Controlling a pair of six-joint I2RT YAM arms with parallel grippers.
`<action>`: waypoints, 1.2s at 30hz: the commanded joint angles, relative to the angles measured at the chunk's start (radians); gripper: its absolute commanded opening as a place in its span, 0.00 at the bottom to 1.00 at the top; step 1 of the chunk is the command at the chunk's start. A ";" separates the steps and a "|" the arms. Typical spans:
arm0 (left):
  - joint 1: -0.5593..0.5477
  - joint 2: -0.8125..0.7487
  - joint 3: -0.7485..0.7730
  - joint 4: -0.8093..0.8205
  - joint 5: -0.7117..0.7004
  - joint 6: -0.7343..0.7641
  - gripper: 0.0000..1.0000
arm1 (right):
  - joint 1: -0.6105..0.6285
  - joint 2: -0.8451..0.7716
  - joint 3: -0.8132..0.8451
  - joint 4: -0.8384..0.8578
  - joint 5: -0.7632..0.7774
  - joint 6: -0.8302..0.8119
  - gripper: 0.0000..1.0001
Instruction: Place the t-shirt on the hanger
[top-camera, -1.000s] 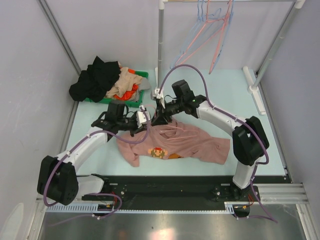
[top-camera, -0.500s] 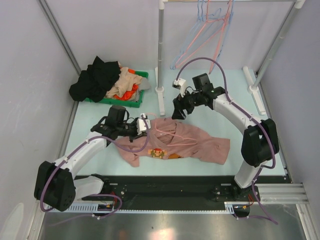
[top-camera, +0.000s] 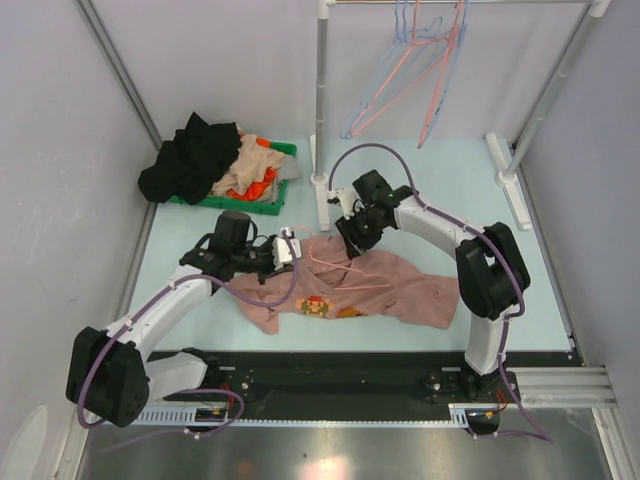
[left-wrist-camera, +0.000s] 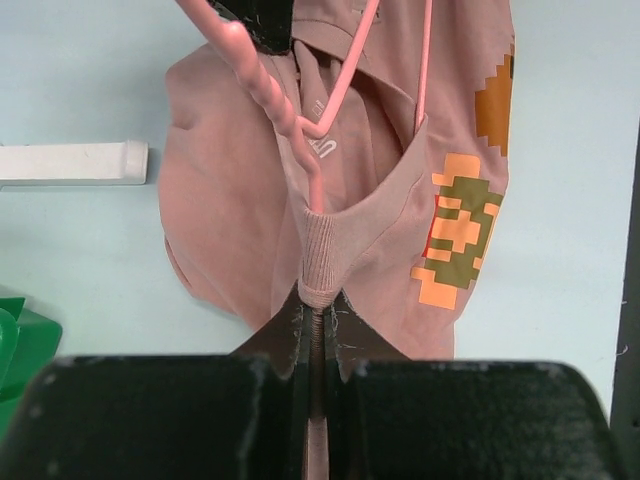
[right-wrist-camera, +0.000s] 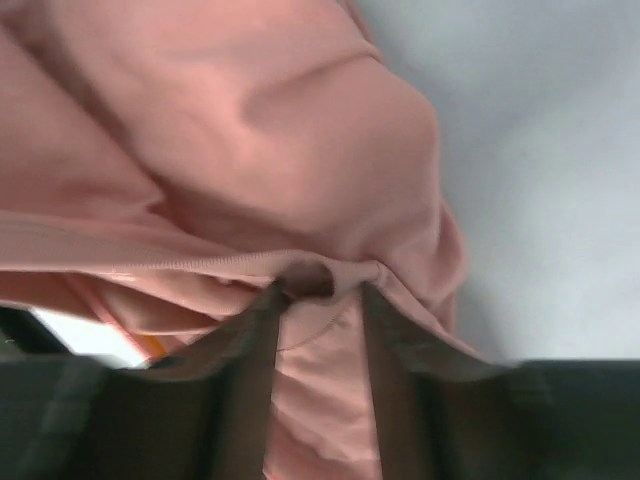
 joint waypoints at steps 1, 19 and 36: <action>-0.003 -0.043 -0.007 -0.001 0.009 -0.018 0.00 | -0.016 0.005 0.026 -0.037 0.078 0.022 0.31; 0.128 -0.235 -0.092 0.110 0.022 -0.246 0.00 | -0.175 -0.179 -0.071 -0.088 -0.040 0.060 0.00; 0.113 -0.163 -0.109 0.101 -0.168 -0.113 0.00 | -0.240 -0.323 -0.128 -0.102 -0.111 0.039 0.00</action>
